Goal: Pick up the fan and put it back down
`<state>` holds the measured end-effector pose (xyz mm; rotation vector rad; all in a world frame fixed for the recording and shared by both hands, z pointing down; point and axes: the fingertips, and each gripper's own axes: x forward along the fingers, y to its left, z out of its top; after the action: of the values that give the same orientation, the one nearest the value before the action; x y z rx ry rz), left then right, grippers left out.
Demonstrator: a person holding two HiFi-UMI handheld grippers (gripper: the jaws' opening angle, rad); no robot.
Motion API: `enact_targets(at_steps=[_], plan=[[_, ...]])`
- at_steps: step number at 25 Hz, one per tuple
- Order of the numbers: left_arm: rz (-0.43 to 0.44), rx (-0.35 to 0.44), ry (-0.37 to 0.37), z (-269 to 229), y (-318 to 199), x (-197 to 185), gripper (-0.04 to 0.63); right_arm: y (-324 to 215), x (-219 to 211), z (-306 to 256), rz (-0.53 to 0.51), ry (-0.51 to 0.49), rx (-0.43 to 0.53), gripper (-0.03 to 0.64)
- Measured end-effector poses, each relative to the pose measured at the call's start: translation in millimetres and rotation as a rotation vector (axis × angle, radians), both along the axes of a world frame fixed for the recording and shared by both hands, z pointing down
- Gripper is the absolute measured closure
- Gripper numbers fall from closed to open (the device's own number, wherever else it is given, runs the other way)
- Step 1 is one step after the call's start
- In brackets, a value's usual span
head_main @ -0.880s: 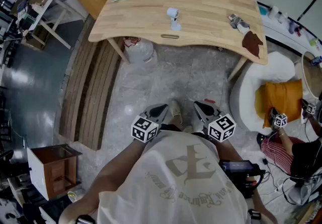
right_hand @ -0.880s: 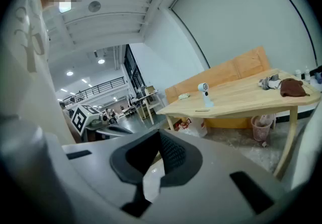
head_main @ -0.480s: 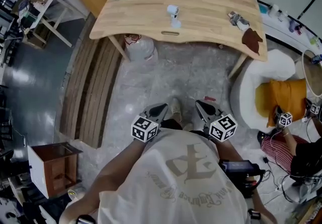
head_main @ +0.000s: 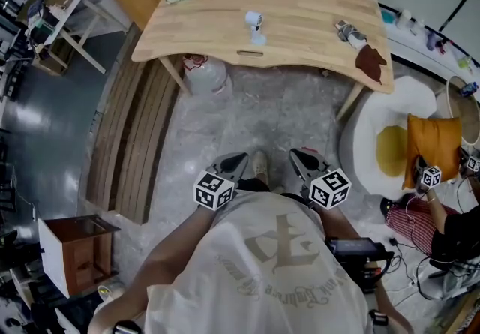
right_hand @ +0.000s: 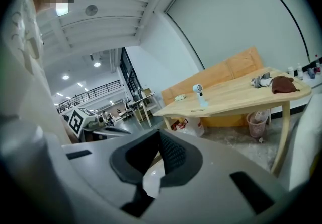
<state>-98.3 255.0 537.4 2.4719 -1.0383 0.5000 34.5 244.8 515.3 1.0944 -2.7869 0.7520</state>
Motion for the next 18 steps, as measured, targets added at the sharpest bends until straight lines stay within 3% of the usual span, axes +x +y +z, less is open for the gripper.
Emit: enact_targets(at_steps=[11, 18], plan=[[0.015, -0.037, -0.001, 6.7, -18.2, 1.7, 0.584, -16.7, 4.9, 7.4, 0.025, 0.003, -0.045, 0.603], [0.056, -0.042, 0.017, 11.5, -60.3, 19.3, 0.584, -41.6, 13.0, 9.1, 0.023, 0.007, -0.046, 0.603]])
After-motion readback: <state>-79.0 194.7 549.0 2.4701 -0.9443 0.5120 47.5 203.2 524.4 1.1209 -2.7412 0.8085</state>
